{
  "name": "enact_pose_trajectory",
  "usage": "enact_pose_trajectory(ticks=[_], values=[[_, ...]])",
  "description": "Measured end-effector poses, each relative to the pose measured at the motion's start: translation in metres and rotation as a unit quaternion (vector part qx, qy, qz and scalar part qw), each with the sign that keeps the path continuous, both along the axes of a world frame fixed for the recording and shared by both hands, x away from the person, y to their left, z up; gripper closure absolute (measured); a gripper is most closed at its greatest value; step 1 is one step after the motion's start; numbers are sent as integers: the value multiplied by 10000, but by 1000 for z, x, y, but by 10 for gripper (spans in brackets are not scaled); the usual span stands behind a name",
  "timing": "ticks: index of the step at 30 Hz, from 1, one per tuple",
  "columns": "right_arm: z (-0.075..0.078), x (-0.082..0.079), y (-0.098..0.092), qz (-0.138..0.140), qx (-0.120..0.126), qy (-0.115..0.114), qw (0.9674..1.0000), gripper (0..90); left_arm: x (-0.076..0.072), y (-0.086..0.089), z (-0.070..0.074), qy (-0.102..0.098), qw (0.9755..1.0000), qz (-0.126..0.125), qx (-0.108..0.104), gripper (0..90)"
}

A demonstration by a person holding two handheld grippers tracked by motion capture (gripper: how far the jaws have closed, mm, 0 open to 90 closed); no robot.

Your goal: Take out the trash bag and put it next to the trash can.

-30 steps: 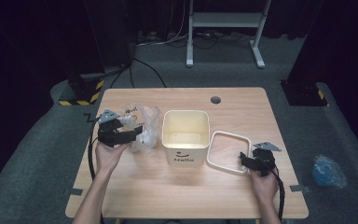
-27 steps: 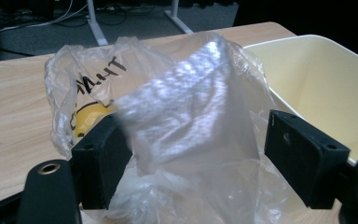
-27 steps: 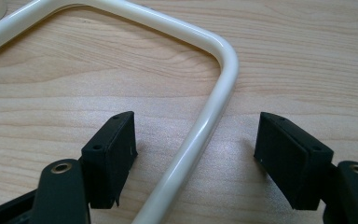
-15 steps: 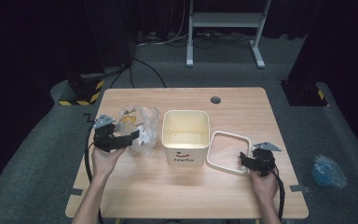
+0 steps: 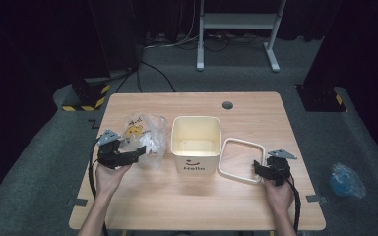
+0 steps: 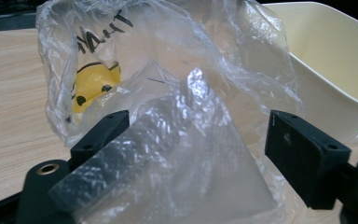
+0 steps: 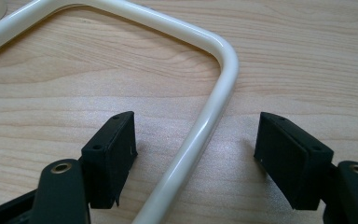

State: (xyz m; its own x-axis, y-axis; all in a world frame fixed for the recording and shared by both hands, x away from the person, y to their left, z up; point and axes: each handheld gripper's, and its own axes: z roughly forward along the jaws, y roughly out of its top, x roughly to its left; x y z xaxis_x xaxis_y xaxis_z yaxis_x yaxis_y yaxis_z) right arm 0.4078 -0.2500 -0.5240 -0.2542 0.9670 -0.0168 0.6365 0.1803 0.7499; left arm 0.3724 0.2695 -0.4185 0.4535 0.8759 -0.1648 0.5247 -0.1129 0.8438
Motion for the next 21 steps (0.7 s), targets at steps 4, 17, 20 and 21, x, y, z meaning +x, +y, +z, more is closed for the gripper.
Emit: enact_pose_trajectory(ticks=[4, 17, 20, 21], values=[[0, 0, 0, -3, 1, 1, 10000, 288, -4, -2, -8, -21, 10000, 41, 48, 243], [0, 0, 0, -2, 0, 0, 10000, 287, -13, 1, -22, -42, 9997, 230, -77, 267], [0, 0, 0, -4, 1, 1, 10000, 287, -15, 1, -26, -27, 9997, 259, -48, 268], [0, 0, 0, -4, 1, 1, 10000, 287, -15, 1, -27, -30, 9996, 272, -30, 268]])
